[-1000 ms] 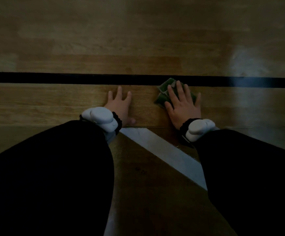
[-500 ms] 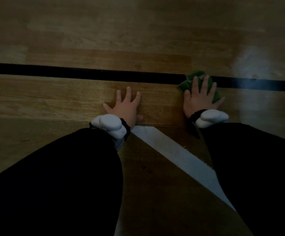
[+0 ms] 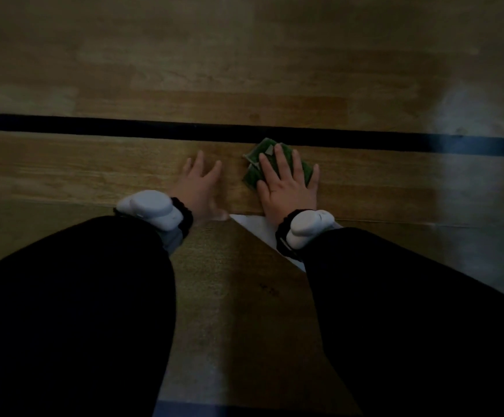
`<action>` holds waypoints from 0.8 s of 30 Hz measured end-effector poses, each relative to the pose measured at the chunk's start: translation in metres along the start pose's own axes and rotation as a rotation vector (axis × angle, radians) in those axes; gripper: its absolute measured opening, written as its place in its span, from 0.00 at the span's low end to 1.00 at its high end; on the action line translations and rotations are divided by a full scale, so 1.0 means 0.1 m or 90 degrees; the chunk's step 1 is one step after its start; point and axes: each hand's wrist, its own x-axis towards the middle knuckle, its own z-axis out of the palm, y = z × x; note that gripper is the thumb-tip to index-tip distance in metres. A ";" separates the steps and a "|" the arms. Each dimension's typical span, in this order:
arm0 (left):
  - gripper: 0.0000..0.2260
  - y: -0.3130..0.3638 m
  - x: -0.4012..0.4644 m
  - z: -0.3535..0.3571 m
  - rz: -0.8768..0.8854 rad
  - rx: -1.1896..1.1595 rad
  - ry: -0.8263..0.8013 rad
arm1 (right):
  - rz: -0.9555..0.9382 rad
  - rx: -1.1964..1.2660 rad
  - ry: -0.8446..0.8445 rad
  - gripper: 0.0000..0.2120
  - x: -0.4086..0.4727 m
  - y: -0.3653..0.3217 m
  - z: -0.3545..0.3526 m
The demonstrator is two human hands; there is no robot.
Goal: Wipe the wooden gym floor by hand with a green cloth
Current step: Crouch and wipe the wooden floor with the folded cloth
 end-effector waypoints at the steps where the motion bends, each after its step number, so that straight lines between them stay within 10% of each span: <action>1: 0.50 -0.16 -0.03 -0.03 -0.016 0.019 -0.006 | -0.003 0.000 0.005 0.25 -0.01 0.00 0.00; 24: 0.53 -0.73 -0.06 0.12 -0.086 -0.007 -0.055 | 0.132 0.004 -0.013 0.27 0.15 0.32 -0.32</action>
